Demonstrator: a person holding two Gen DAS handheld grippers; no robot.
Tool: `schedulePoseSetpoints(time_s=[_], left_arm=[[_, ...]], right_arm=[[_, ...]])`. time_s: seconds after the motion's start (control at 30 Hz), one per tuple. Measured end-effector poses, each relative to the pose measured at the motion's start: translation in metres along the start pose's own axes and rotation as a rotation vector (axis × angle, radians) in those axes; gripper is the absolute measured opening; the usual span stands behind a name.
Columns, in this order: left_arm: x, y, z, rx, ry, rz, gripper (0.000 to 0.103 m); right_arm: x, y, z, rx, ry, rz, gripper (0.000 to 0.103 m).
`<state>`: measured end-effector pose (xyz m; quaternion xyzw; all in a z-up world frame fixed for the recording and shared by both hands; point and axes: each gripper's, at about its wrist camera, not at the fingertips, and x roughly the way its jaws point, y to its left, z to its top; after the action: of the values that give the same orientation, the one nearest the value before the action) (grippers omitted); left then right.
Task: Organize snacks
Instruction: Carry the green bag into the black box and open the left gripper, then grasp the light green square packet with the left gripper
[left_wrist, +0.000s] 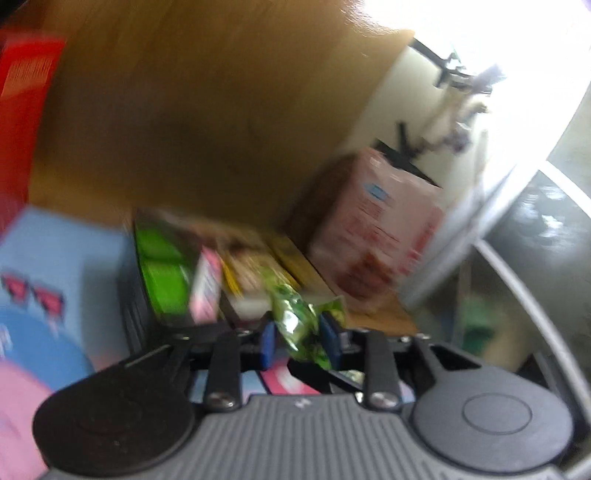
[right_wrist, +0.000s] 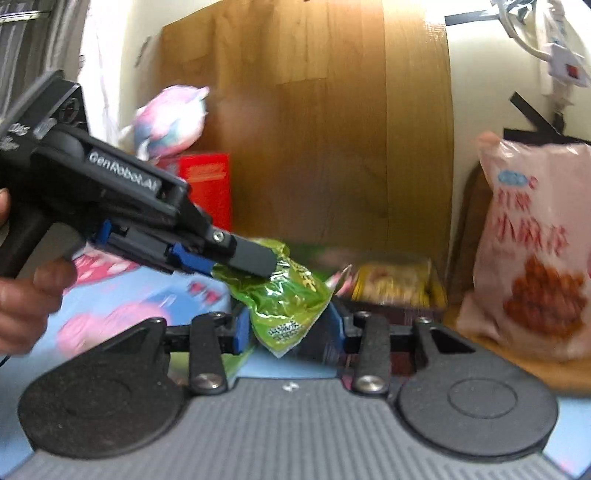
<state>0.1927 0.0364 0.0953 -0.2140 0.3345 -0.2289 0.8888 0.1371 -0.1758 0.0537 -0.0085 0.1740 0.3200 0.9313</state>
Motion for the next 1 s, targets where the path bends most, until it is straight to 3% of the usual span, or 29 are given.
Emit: schedulePoseSetpoints(time_s=[0.1, 0.17, 0.27, 0.37, 0.5, 0.73, 0.83, 1.0], left_arm=[[0.021, 0.005, 0.014, 0.038, -0.018, 0.131, 0.038], [0.022, 0.011, 0.014, 0.024, -0.017, 0.161, 0.040], [0.000, 0.017, -0.003, 0.022, -0.044, 0.109, 0.040], [-0.020, 0.025, -0.021, 0.022, -0.055, 0.121, 0.041], [-0.046, 0.044, -0.042, -0.057, -0.065, 0.118, 0.041], [-0.046, 0.075, -0.060, -0.165, 0.023, 0.170, 0.043], [-0.035, 0.084, -0.060, -0.196, 0.052, 0.190, 0.050], [-0.019, 0.085, -0.069, -0.214, 0.080, 0.202, 0.048]], right_arm=[[0.042, -0.008, 0.014, 0.007, 0.032, -0.049, 0.049], [0.051, -0.011, 0.014, 0.021, 0.046, -0.063, 0.050], [0.030, -0.015, 0.001, 0.058, 0.017, -0.052, 0.053], [0.002, -0.016, -0.016, 0.108, 0.004, -0.013, 0.056], [-0.011, -0.011, -0.035, 0.233, 0.074, 0.129, 0.056], [0.012, 0.019, -0.044, 0.201, 0.193, 0.201, 0.056], [0.027, 0.027, -0.044, 0.149, 0.245, 0.179, 0.056], [0.049, 0.026, -0.042, 0.145, 0.301, 0.183, 0.057]])
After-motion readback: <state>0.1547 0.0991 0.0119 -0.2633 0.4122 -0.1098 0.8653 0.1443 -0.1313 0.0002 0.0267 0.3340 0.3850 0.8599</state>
